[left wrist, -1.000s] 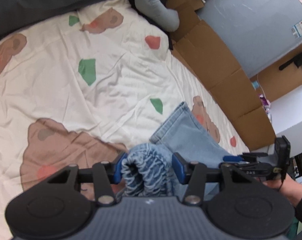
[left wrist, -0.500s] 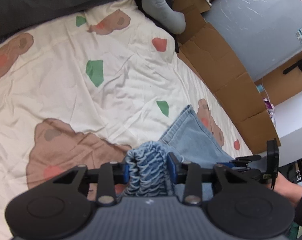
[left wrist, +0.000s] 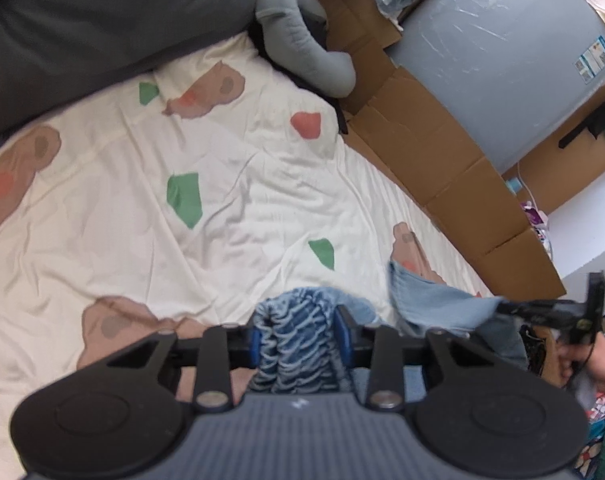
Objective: Fold clothes
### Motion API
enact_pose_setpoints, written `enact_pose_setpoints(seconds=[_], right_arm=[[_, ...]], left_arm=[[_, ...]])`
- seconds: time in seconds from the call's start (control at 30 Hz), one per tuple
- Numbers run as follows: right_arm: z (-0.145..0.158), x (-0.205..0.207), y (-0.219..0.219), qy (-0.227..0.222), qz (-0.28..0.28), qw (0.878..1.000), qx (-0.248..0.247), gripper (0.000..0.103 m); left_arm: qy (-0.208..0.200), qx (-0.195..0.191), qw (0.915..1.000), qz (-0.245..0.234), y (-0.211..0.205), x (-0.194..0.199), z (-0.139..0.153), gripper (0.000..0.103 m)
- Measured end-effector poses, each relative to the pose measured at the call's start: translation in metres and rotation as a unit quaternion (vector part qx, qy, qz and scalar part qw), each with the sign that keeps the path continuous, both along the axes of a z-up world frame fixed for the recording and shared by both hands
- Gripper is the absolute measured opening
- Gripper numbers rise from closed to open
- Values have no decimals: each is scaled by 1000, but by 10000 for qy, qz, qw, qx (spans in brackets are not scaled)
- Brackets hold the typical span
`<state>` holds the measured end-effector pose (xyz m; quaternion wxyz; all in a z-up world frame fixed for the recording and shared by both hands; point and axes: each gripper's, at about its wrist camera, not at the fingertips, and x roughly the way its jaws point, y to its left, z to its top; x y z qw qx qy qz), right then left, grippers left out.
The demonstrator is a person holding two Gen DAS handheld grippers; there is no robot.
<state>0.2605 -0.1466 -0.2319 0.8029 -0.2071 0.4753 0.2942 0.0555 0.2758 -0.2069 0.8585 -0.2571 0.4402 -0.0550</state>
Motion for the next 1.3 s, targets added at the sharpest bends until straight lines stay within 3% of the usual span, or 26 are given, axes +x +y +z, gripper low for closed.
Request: enact_pose_setpoints(seconds=[0.27,0.63,0.8,0.97,1.1,1.2,1.3], right_arm=[[49,35,-78,-666,-1169,9904,325,3],[94,46,-163,-1353,-2350,9578,954,2],[81,50,-182,-1284,-2738,9481,986,2],[63,41,-184,-1102,-2818,9495,833,3],[49,33,-186,-956,-2881,9502,710,4],[38,28,-188,-847,-2927,9504,618,7],[29,22,-189,-739,-2965,9505,557,26]], left_arm=[[-245,254,9993,117,5,15,10,36],[-357,462,9980,246,22,37,17,35],[-386,534,9977,183,25,59,12,35],[-388,612,9973,92,28,89,8,35],[-33,634,9980,26,24,113,-11,37],[466,644,9968,46,21,122,-33,47],[566,670,9958,265,23,113,-42,56]])
